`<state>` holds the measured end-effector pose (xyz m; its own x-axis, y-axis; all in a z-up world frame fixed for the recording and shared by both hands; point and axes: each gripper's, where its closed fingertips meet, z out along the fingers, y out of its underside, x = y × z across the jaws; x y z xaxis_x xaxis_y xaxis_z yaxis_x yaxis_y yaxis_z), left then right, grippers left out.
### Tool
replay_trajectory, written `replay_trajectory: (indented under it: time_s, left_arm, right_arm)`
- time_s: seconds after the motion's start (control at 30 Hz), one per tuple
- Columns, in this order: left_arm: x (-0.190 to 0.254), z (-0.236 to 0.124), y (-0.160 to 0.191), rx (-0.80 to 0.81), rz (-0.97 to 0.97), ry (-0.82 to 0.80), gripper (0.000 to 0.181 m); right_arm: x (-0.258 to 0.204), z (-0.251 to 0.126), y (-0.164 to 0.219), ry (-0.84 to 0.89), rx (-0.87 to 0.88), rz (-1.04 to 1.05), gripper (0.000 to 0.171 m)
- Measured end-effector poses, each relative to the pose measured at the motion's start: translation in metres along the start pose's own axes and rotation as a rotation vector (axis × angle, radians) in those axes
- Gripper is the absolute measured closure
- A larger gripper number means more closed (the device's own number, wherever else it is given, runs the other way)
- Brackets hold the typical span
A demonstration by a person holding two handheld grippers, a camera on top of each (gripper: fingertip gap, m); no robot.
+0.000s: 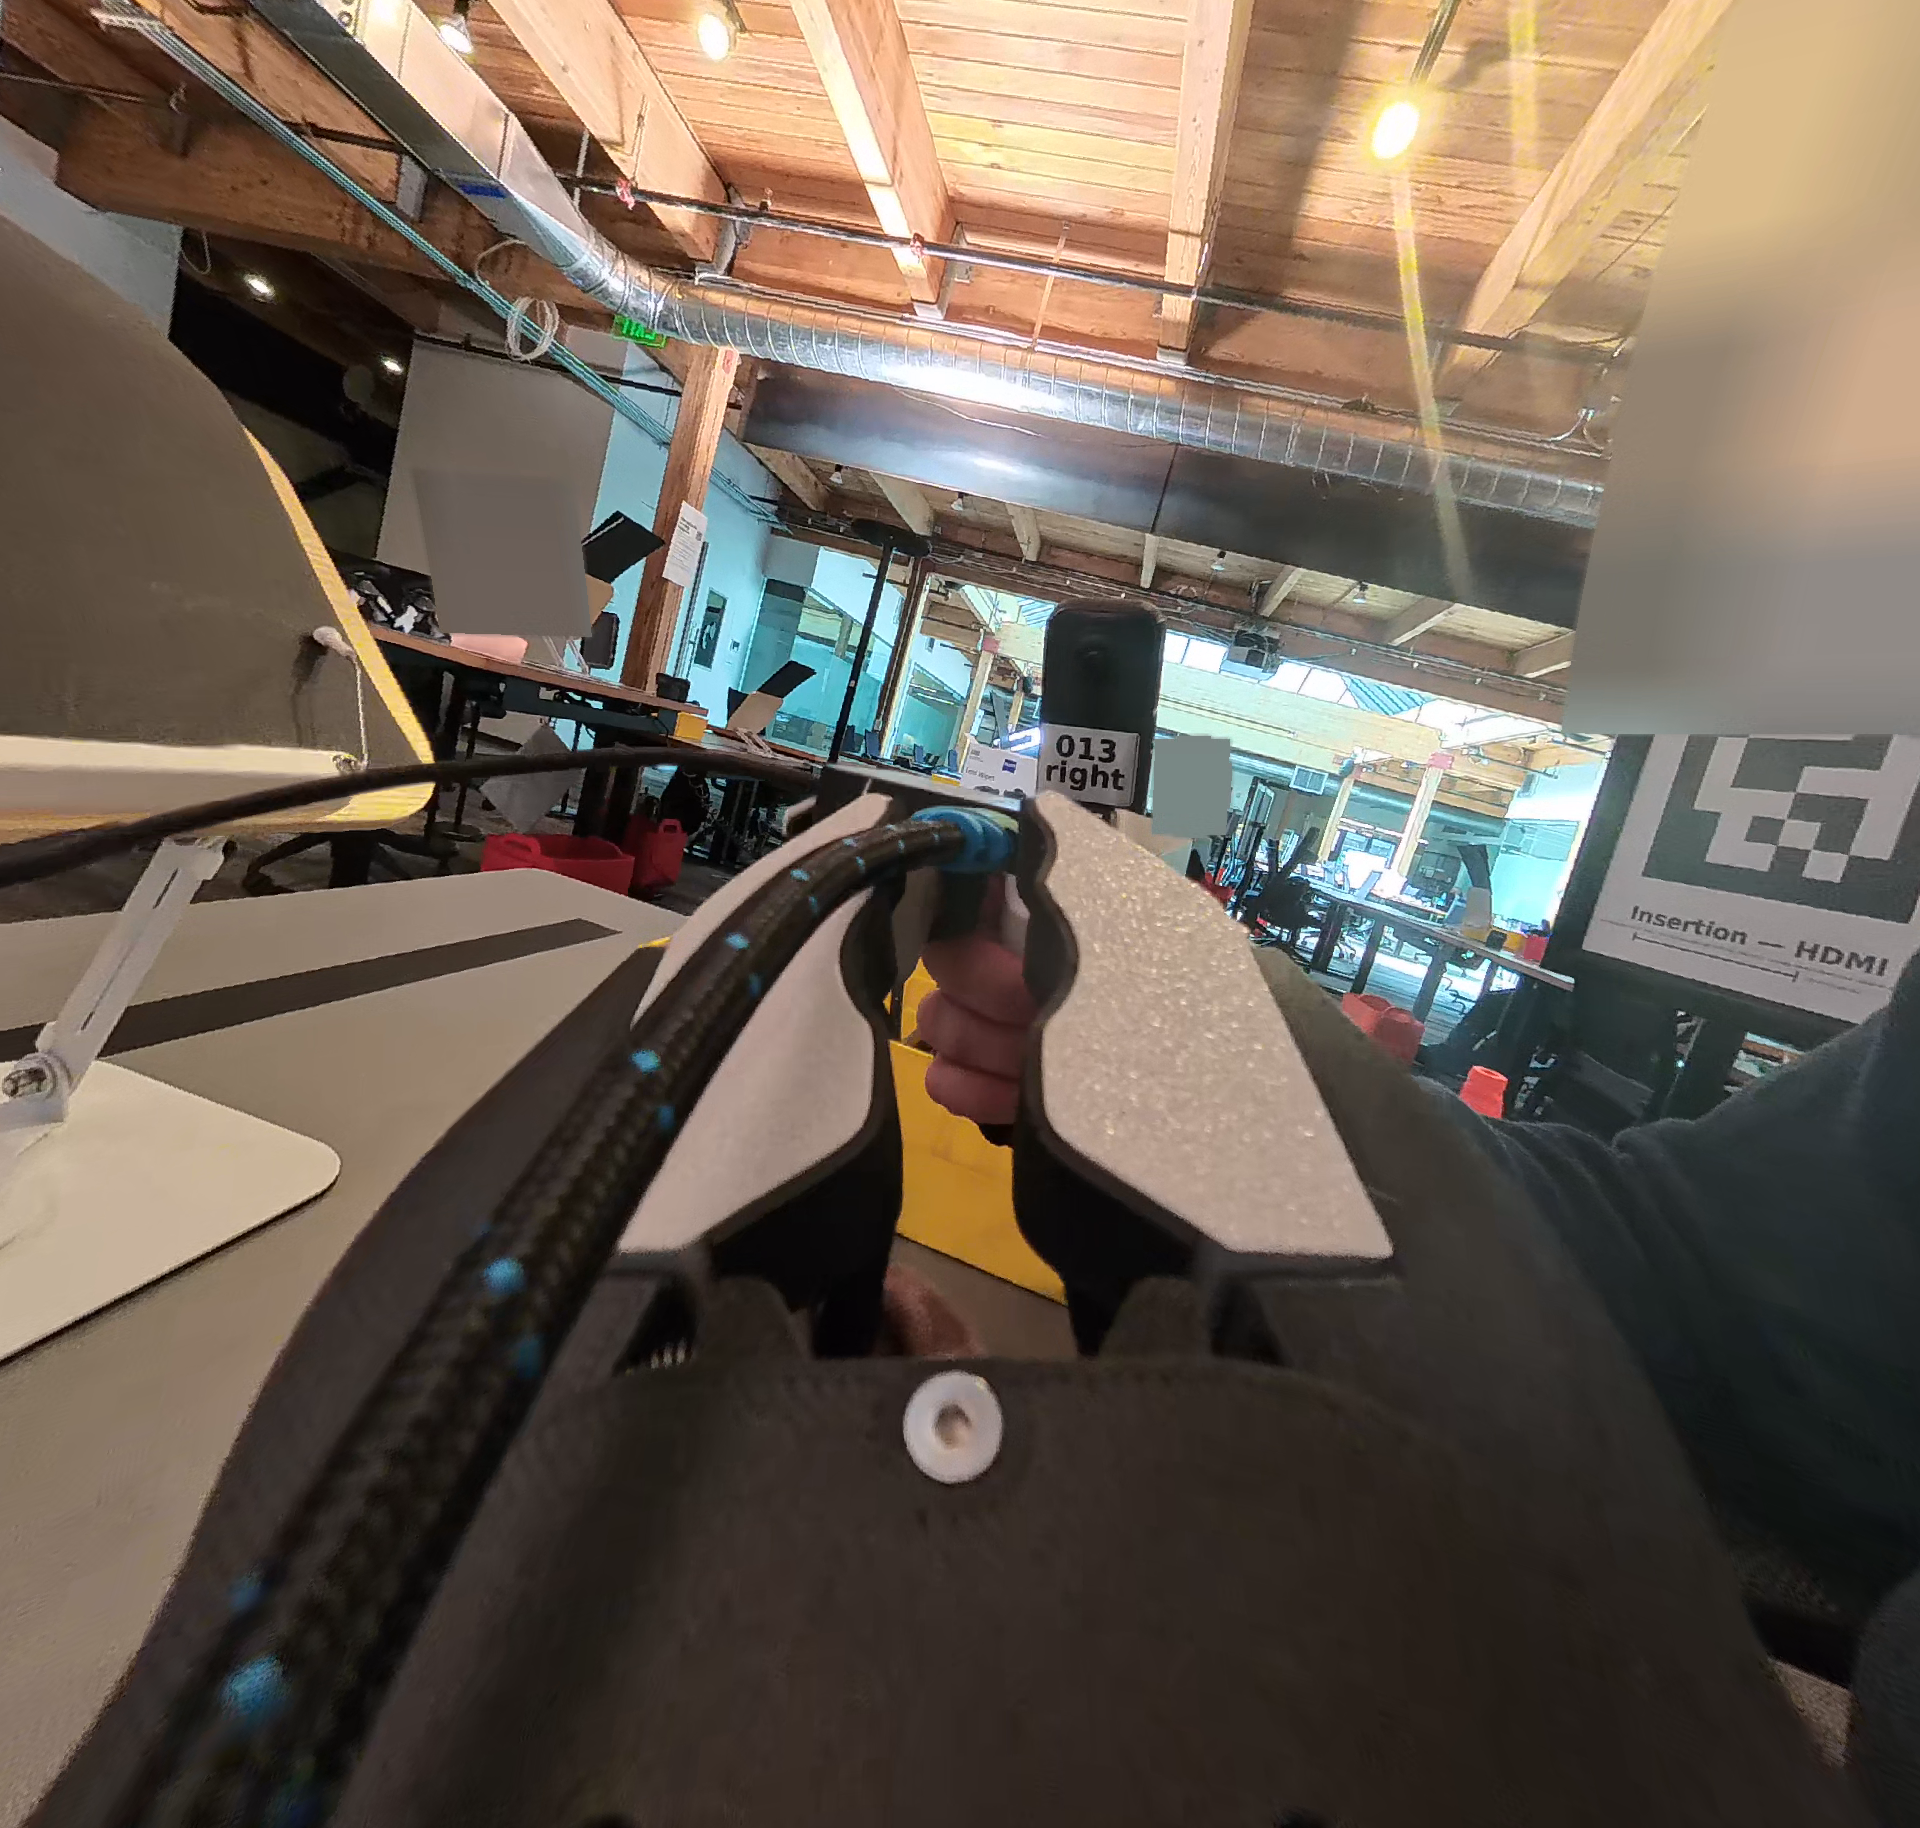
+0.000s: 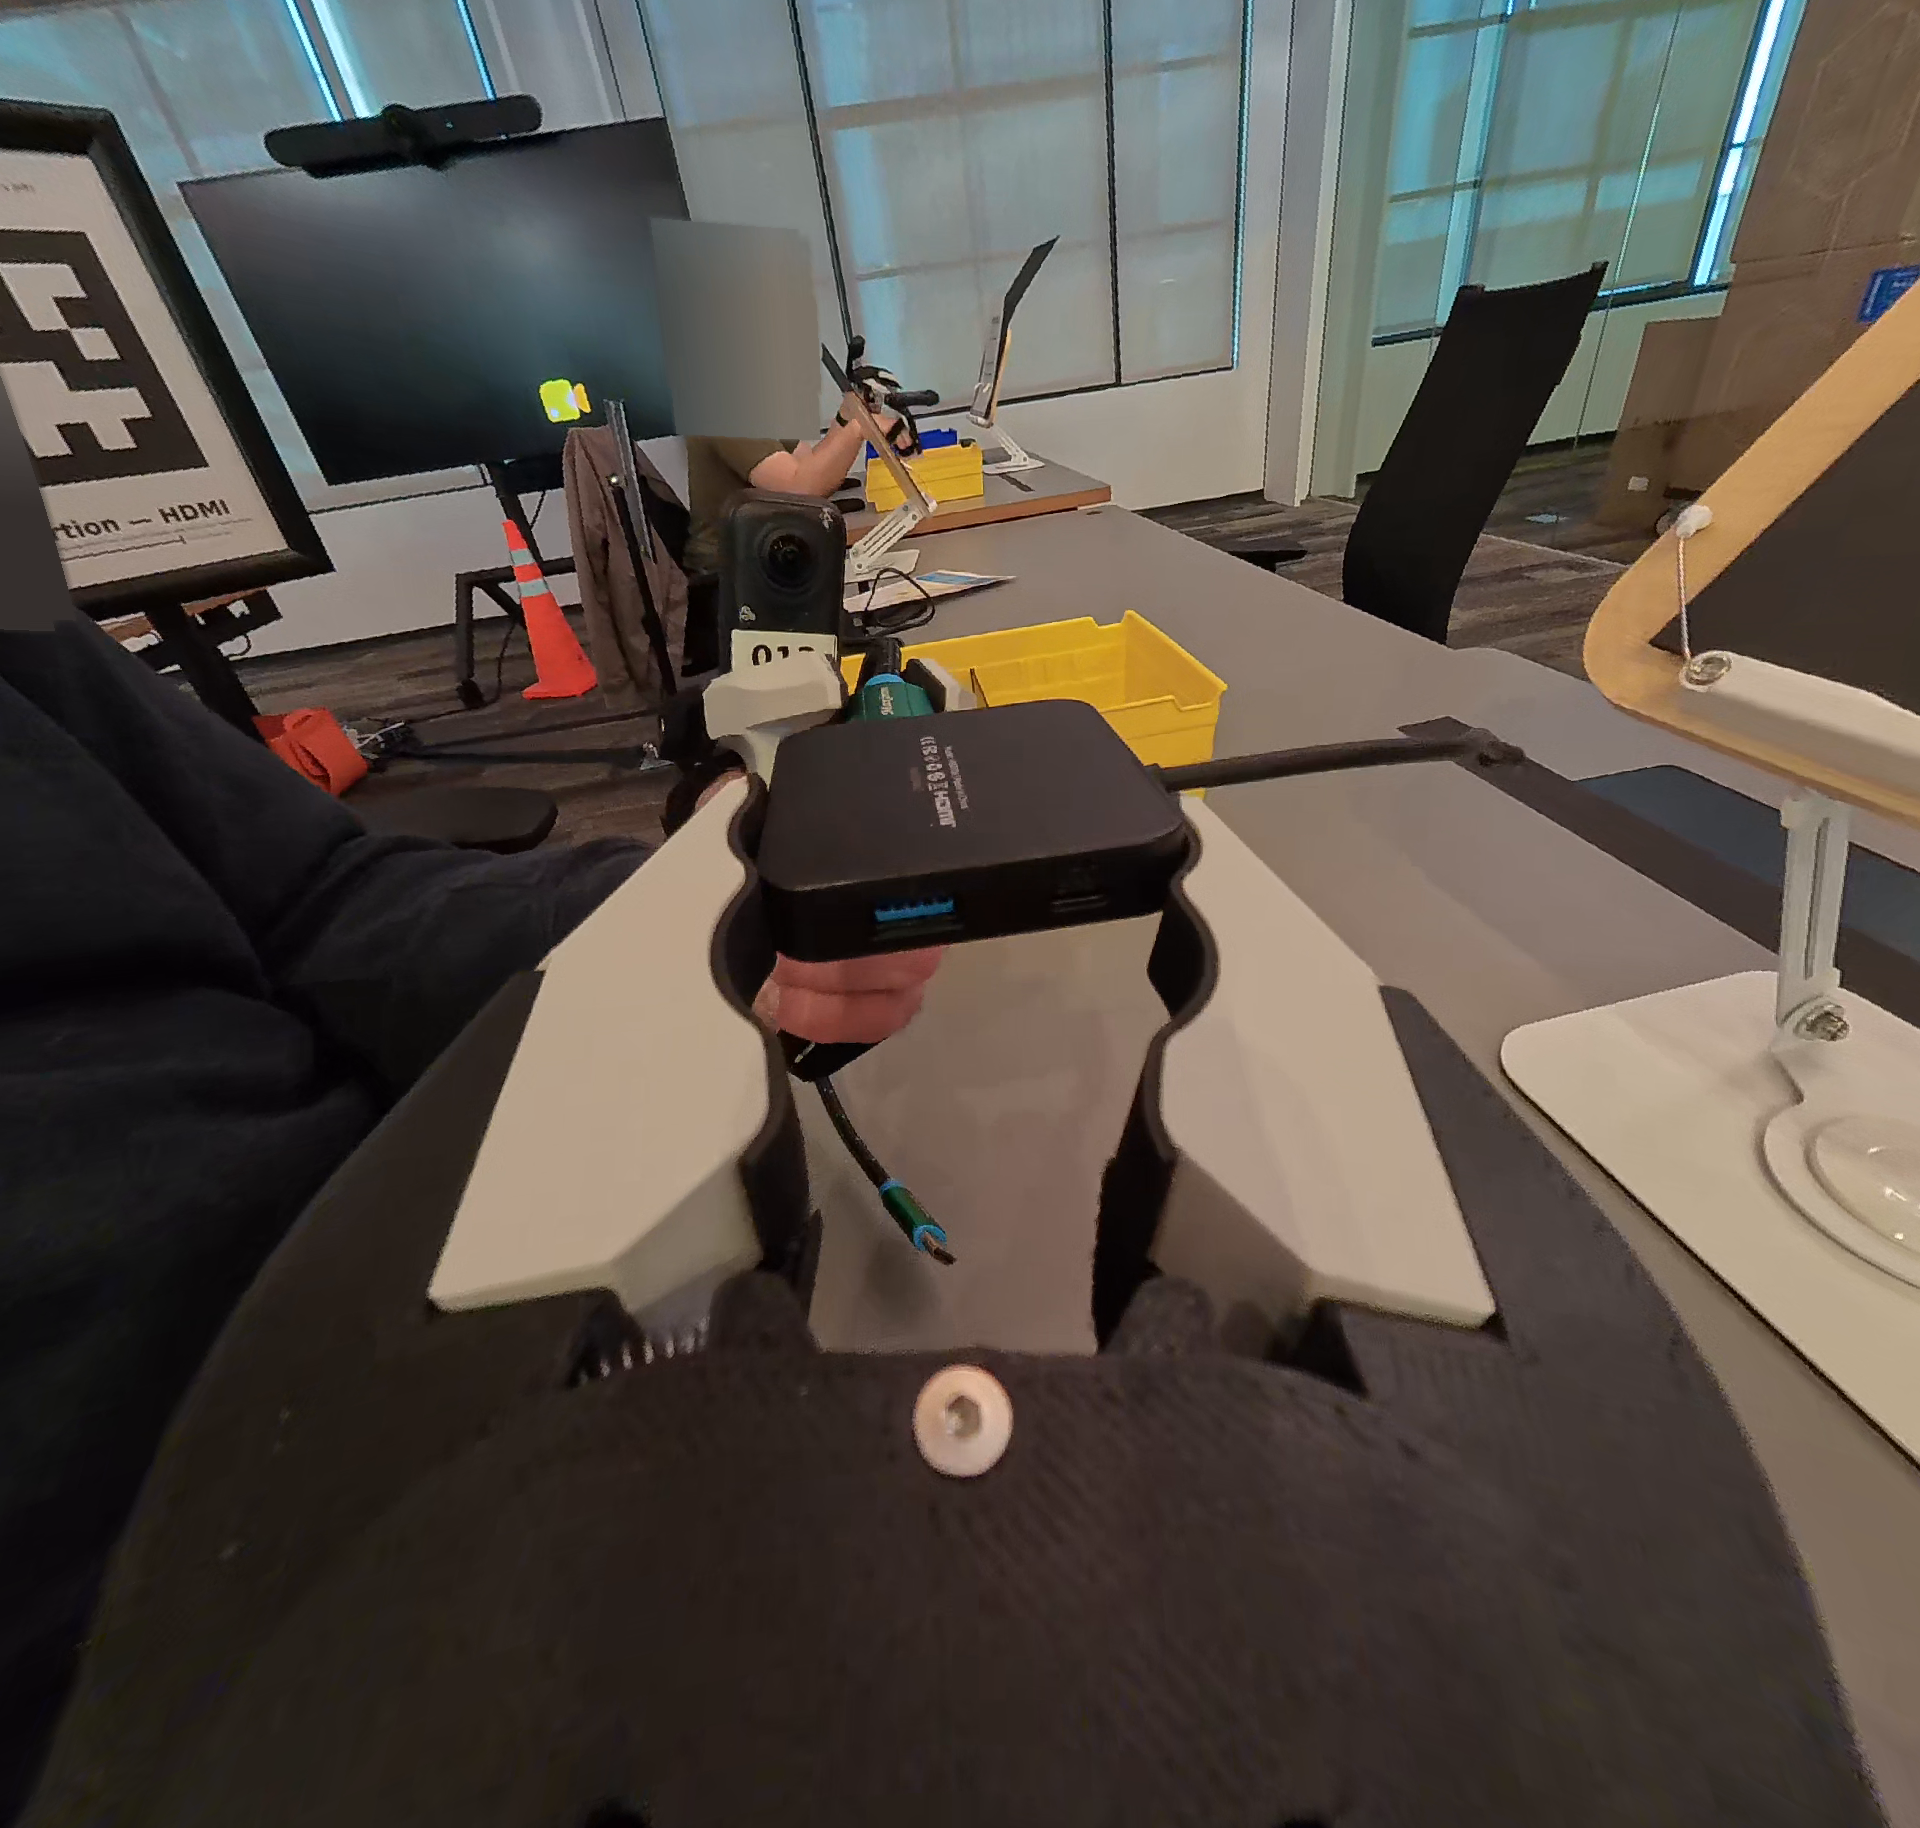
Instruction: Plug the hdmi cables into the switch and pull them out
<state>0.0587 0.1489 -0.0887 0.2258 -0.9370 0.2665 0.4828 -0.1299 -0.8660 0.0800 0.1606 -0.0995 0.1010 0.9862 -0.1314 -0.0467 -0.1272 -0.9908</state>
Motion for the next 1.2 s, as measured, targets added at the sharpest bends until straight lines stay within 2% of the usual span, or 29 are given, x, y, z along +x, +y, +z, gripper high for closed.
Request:
replay_trajectory:
  time_s: [0.07, 0.17, 0.23, 0.33, 0.47, 0.57, 0.77, 1.03, 1.13, 1.2]
  left_arm:
    - [0.002, 0.001, -0.002, 0.003, 0.028, 0.000, 0.161]
    - [0.001, 0.004, -0.004, 0.001, 0.076, -0.003, 0.143]
    - [0.005, 0.006, -0.003, -0.014, 0.096, 0.029, 0.140]
    - [0.011, 0.009, 0.005, -0.078, 0.140, 0.062, 0.148]
    - [0.010, 0.007, 0.004, -0.140, 0.187, 0.068, 0.148]
    - [0.009, 0.006, 0.002, -0.160, 0.205, 0.054, 0.148]
    - [-0.004, -0.006, -0.009, -0.017, 0.039, 0.054, 0.158]
    - [-0.002, -0.007, 0.002, -0.087, 0.026, 0.073, 0.159]
    - [0.005, -0.005, 0.014, -0.180, 0.017, 0.117, 0.155]
    - [0.004, -0.004, 0.013, -0.192, 0.046, 0.100, 0.160]
  right_arm:
    - [-0.001, 0.000, -0.002, -0.011, 0.013, 0.010, 0.099]
    - [-0.004, 0.003, 0.002, -0.028, -0.008, 0.021, 0.099]
    - [-0.007, 0.007, 0.004, -0.038, -0.024, 0.020, 0.099]
    - [-0.008, 0.007, 0.006, -0.047, -0.049, 0.017, 0.099]
    - [-0.009, 0.007, 0.012, -0.064, -0.114, 0.008, 0.100]
    - [-0.009, 0.009, 0.012, -0.078, -0.101, 0.020, 0.100]
    - [-0.003, 0.011, 0.006, -0.026, -0.009, 0.035, 0.100]
    - [-0.003, 0.008, 0.012, -0.043, -0.048, 0.040, 0.100]
    - [-0.004, 0.004, 0.012, -0.062, -0.063, 0.040, 0.100]
    - [-0.006, 0.003, 0.013, -0.068, -0.079, 0.032, 0.100]
